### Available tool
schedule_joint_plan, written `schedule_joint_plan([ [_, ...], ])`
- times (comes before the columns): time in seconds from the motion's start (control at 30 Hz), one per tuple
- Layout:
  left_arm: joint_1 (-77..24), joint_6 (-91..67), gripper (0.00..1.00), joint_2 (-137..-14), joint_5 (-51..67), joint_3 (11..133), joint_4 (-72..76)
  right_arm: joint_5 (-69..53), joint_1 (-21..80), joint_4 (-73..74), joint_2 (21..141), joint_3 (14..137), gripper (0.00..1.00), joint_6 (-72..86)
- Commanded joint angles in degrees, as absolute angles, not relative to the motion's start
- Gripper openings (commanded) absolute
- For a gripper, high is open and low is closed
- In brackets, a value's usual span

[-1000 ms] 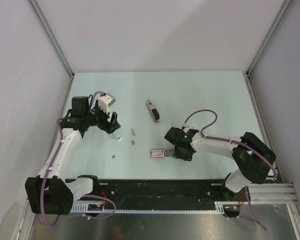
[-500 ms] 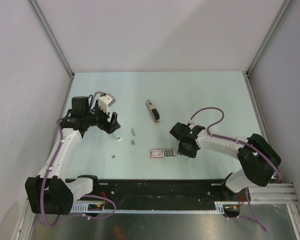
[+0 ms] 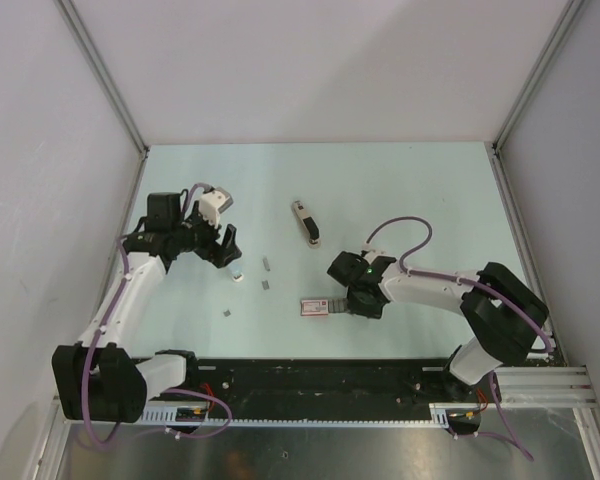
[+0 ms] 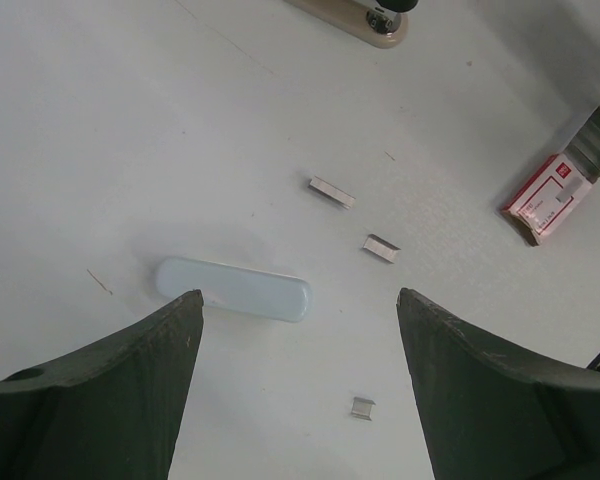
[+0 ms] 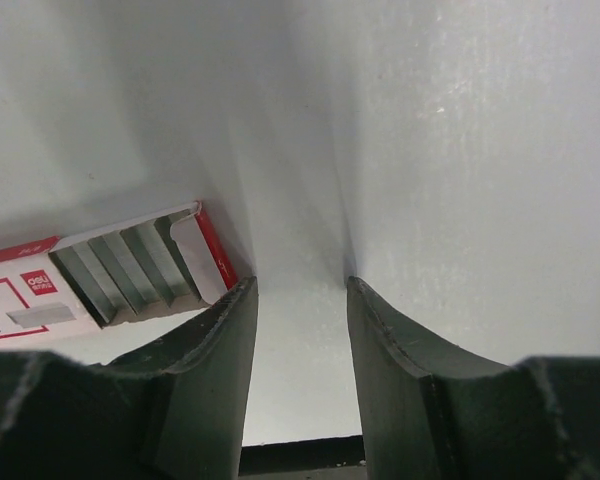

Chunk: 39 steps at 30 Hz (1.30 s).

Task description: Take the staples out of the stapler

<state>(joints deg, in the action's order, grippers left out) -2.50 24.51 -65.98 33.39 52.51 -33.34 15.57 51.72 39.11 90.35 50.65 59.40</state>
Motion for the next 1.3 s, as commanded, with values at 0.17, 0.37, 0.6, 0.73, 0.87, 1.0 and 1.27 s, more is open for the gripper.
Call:
schedule_joint_plan([
  [0.17, -4.85, 28.23, 0.84, -70.10, 31.68, 53.70, -33.21, 14.17, 54.24, 37.93, 90.39, 51.42, 0.45, 61.63],
  [0.37, -5.64, 28.79, 0.84, -74.03, 30.73, 54.98, -32.96, 17.63, 52.58, 43.35, 84.91, 51.58, 0.46, 60.37],
  [0.6, -10.11, 28.67, 0.84, -76.80, 28.05, 56.85, -32.39, 20.90, 47.95, 44.89, 76.20, 54.38, 0.53, 55.54],
  [0.73, -16.28, 28.68, 0.74, -83.98, 20.10, 60.15, -31.53, 20.41, 45.46, 42.23, 75.71, 55.57, 0.53, 53.22],
  [0.87, -18.50, 29.23, 0.70, -91.23, 14.03, 63.69, -31.38, 19.97, 43.63, 39.64, 75.97, 55.73, 0.53, 51.30],
  [1.0, -18.94, 29.76, 0.67, -95.67, 11.28, 65.42, -30.92, 18.93, 42.02, 37.70, 76.81, 55.66, 0.54, 49.78],
  [1.27, -19.37, 29.12, 0.66, -100.07, 9.19, 66.78, -29.85, 16.21, 40.57, 33.72, 78.89, 55.73, 0.54, 48.50],
])
